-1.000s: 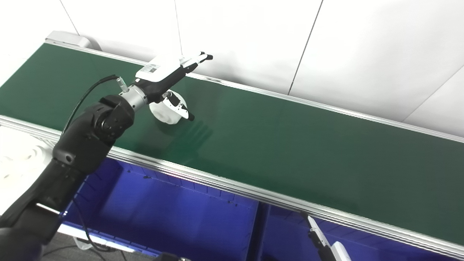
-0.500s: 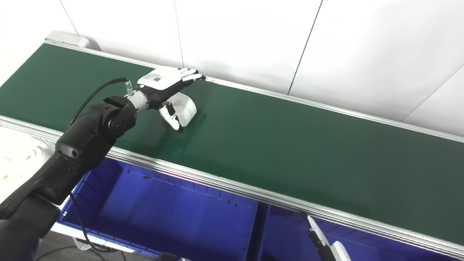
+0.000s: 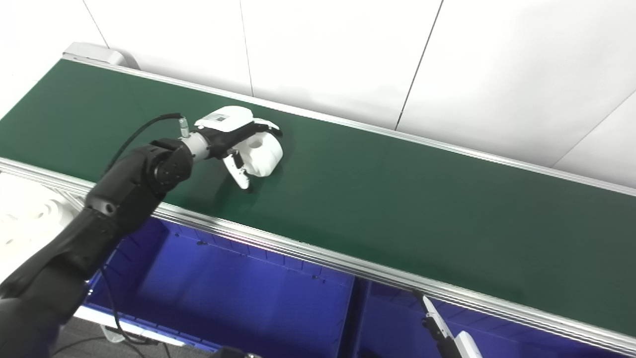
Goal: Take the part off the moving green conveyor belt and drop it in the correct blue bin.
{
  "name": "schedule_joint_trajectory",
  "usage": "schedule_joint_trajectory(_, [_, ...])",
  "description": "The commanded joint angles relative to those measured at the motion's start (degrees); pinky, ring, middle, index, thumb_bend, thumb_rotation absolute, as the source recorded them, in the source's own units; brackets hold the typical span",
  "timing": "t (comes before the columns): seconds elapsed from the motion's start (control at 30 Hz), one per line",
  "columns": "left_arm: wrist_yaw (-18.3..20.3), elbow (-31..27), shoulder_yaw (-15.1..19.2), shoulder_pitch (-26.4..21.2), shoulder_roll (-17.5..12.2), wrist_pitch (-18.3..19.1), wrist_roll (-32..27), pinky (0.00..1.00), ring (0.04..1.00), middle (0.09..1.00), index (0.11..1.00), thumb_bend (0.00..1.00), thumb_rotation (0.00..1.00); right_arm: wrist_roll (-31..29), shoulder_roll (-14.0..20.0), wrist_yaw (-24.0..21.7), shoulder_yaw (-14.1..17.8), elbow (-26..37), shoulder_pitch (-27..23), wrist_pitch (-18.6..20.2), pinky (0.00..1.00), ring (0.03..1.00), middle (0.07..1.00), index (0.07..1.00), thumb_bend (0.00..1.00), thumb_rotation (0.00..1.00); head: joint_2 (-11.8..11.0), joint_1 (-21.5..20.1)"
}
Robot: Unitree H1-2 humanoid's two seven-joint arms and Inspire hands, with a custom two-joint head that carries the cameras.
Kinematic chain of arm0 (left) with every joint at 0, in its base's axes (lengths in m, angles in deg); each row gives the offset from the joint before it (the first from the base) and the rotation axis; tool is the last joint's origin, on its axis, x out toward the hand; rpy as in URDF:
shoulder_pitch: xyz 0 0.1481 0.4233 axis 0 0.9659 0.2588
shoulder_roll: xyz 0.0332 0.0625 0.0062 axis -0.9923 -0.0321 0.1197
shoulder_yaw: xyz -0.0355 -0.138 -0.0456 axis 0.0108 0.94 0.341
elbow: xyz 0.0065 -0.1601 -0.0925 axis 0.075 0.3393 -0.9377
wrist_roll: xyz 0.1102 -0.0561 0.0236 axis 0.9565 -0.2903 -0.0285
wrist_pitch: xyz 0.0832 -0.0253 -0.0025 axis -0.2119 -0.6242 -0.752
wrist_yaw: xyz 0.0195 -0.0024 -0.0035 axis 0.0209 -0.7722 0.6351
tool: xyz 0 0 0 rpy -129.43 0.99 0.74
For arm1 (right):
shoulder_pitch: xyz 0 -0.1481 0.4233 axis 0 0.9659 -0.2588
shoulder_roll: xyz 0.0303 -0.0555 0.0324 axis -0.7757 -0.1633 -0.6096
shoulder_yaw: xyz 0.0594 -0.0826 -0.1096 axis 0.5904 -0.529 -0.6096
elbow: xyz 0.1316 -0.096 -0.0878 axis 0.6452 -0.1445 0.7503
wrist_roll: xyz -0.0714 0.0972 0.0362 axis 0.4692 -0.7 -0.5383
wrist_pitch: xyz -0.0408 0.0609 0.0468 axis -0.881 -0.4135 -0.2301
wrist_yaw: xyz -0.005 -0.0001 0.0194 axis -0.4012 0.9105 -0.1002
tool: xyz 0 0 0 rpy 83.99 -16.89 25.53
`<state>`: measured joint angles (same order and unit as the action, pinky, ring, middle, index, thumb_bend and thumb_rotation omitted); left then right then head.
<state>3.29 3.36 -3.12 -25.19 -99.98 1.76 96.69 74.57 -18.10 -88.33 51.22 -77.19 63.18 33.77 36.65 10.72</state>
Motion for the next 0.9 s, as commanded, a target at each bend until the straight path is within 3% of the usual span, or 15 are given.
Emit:
schedule_joint_trajectory(0.0, [-1.74,1.44,0.36,-0.39,0.21,-3.01,-2.31,0.43,0.427,0.486,0.549,0.50,0.00,-0.55,0.42,0.99,0.39,1.45,0.26,-3.91,0.86,0.977,1.000,1.000,1.00,0.67,-0.08,0.04])
schedule_joint_trajectory(0.13, [-5.49,1.61,1.10,0.59,1.99,-5.00,-4.05,0.40,0.406,0.464,0.533,0.50,0.00,-0.56,0.42,0.83,0.42,1.92,0.52,-3.48,0.87,0.982,1.000,1.000,1.00,0.67,0.22,0.00])
schedule_joint_trajectory(0.2, [-7.54,1.05,1.54,1.39,2.99,-5.19,-4.05,0.46,0.431,0.470,0.519,0.50,0.00,-0.49,0.38,0.80,0.41,2.12,0.61,-3.30,0.87,0.981,1.000,1.000,1.00,0.68,0.54,-0.10])
schedule_joint_trajectory(0.33, [-10.40,0.11,2.62,3.02,4.30,-7.13,-5.51,0.46,0.435,0.489,0.507,0.50,0.00,-0.56,0.24,0.70,0.34,2.33,0.71,-3.11,0.88,0.982,1.000,1.000,1.00,0.68,0.99,-0.44])
schedule_joint_trajectory(0.47, [-9.55,-1.67,4.23,5.15,4.84,-9.30,-10.85,0.35,0.383,0.473,0.539,0.49,0.00,-0.06,0.12,0.85,0.23,2.86,0.96,-3.07,0.87,0.978,1.000,1.000,1.00,0.69,1.94,-1.83])
schedule_joint_trajectory(0.67, [-9.62,-7.97,6.26,11.35,5.24,-12.01,-15.40,0.40,0.429,0.487,0.522,0.50,0.00,0.29,0.00,1.05,0.29,3.89,1.65,-3.03,0.90,0.991,1.000,1.000,1.00,0.70,4.23,-4.38])
schedule_joint_trajectory(0.73, [-9.95,-10.10,6.78,13.68,5.44,-13.49,-16.32,0.47,0.467,0.500,0.487,0.50,0.00,0.62,-0.04,1.07,0.32,4.51,1.96,-2.76,0.90,0.986,1.000,1.000,0.99,0.71,5.45,-5.53])
schedule_joint_trajectory(0.87, [-10.33,-14.51,6.33,18.30,5.31,-15.48,-19.56,0.47,0.461,0.514,0.476,0.50,0.00,0.69,-0.32,0.23,0.32,6.70,2.69,-1.00,0.91,0.989,1.000,1.000,0.99,0.72,7.24,-7.62])
